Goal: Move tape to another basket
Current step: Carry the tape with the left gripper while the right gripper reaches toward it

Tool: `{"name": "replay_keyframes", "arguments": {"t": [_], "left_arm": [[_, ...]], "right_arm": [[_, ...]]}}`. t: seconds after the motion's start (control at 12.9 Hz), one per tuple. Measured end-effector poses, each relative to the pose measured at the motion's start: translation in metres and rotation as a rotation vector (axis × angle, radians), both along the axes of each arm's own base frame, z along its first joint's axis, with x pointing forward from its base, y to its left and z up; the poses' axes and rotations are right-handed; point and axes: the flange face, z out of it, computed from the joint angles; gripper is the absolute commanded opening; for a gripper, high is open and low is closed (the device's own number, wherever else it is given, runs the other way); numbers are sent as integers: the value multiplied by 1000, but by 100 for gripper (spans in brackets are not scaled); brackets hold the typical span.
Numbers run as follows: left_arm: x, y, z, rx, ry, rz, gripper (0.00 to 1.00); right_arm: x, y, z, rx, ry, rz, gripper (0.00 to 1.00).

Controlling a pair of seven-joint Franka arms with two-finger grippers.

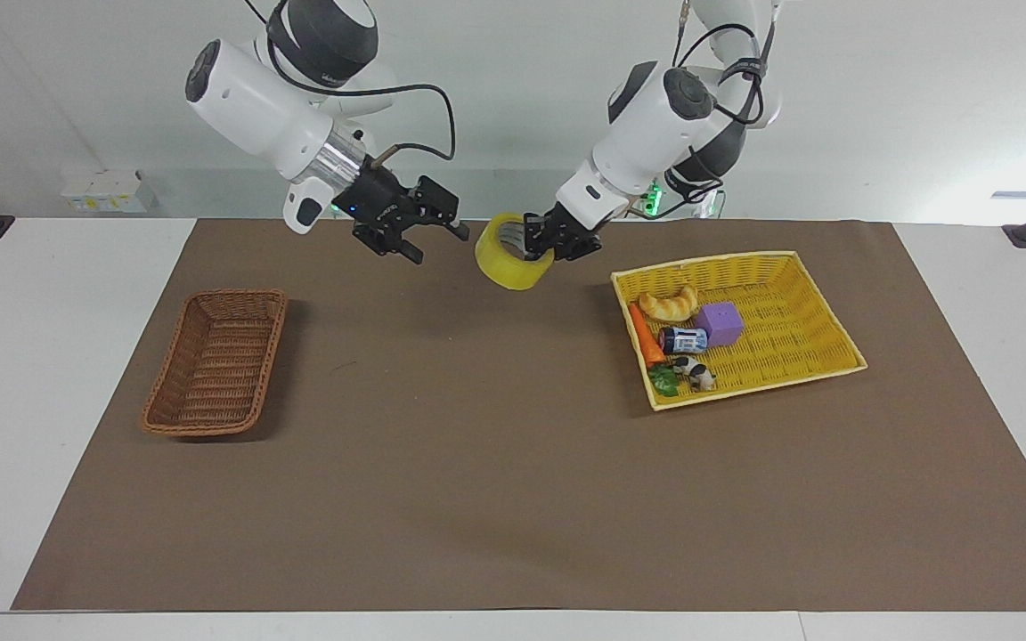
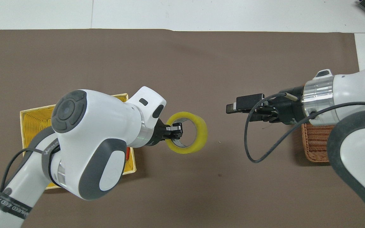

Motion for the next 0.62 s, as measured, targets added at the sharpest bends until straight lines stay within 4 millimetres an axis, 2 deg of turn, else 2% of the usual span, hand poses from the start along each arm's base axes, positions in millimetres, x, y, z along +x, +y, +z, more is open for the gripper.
{"name": "replay_keyframes", "arguments": {"t": [0.16,0.31,0.47,0.62], "left_arm": [[-15,-22,4,-19,-31,-35,0],[-19,-39,3,-52,-78,-34,0],[-10,-48,-1,-75,-96,-24,0],[5,-51,3,-107,-128,2,0]], "right_arm": [[-7,-8,-7,-2,-18,32,100],[-15,-23,-12,0,-32,44,100],[-24,-29,-13,6,-30,87,100],[-30,-44,-16,16,-22,127,100]]}}
